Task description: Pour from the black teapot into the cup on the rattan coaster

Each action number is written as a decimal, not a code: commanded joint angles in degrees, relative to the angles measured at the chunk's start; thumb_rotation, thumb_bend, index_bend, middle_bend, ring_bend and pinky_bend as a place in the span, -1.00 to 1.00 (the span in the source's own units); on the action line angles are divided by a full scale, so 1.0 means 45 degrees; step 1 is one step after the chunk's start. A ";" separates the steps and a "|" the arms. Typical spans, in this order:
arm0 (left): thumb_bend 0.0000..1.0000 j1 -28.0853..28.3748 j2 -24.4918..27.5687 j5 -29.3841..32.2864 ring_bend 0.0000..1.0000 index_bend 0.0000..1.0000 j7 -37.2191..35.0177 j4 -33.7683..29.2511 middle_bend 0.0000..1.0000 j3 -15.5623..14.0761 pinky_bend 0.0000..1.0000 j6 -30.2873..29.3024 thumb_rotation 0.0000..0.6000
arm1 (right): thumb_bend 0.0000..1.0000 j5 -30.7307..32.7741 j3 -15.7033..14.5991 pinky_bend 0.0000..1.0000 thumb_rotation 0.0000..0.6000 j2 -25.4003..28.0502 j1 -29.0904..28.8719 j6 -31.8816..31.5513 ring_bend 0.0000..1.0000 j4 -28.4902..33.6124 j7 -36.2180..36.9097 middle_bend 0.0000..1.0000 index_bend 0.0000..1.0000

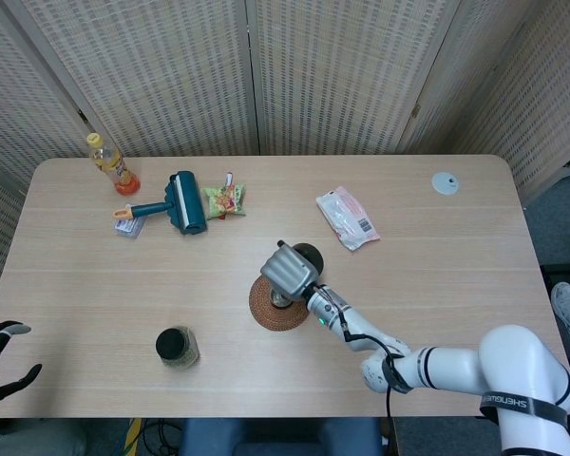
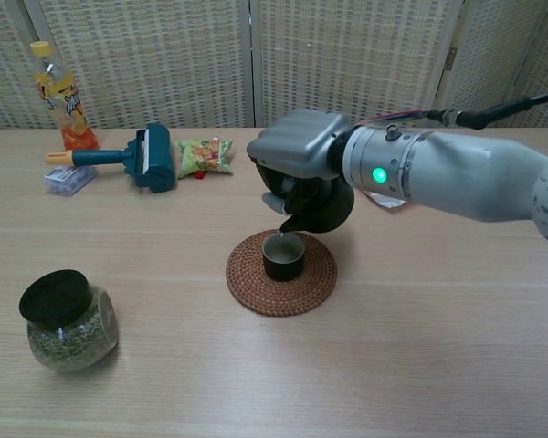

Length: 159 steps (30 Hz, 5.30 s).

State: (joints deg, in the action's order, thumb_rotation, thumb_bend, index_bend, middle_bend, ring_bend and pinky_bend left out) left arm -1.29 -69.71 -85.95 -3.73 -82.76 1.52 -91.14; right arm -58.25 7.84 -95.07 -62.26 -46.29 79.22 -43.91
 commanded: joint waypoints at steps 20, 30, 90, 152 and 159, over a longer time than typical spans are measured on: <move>-0.63 -0.0101 0.0003 0.0039 -0.40 -0.32 -0.0112 0.0020 -0.41 0.0069 -0.60 -0.0063 1.00 | 0.13 0.0252 -0.0464 -0.27 0.59 -0.0020 -0.0374 -0.0474 0.54 0.0238 -0.1352 0.76 0.94; -0.63 -0.0108 -0.0018 0.0018 -0.40 -0.32 -0.0145 0.0033 -0.41 0.0083 -0.60 -0.0058 1.00 | 0.13 0.0254 -0.0636 -0.27 0.60 0.0015 -0.0417 -0.0655 0.54 0.0338 -0.1737 0.76 0.94; -0.63 0.0005 0.0179 -0.0298 -0.40 -0.32 0.0214 -0.0375 -0.41 0.0077 -0.60 -0.0014 1.00 | 0.03 0.1722 0.0467 -0.27 0.60 0.1735 0.1266 -0.1064 0.51 0.2984 0.2199 0.70 0.89; -0.63 0.0284 -0.0183 -0.0259 -0.40 -0.32 0.0511 -0.0363 -0.41 -0.0152 -0.61 0.0538 1.00 | -1.00 0.0105 -0.0483 -0.27 0.22 0.1713 0.3349 -0.0287 0.46 -0.0688 0.5249 0.67 0.83; -0.63 0.0268 -0.0179 -0.0247 -0.40 -0.32 0.0478 -0.0339 -0.41 -0.0170 -0.62 0.0536 1.00 | -1.00 -0.0005 -0.0539 -0.27 0.22 0.1502 0.3368 -0.0320 0.41 -0.0807 0.4901 0.61 0.80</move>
State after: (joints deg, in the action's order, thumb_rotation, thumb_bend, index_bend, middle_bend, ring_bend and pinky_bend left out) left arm -0.08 -70.50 -87.06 -1.58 -84.29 0.76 -88.73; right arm -58.27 5.41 -88.29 -47.12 -47.72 75.59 -21.85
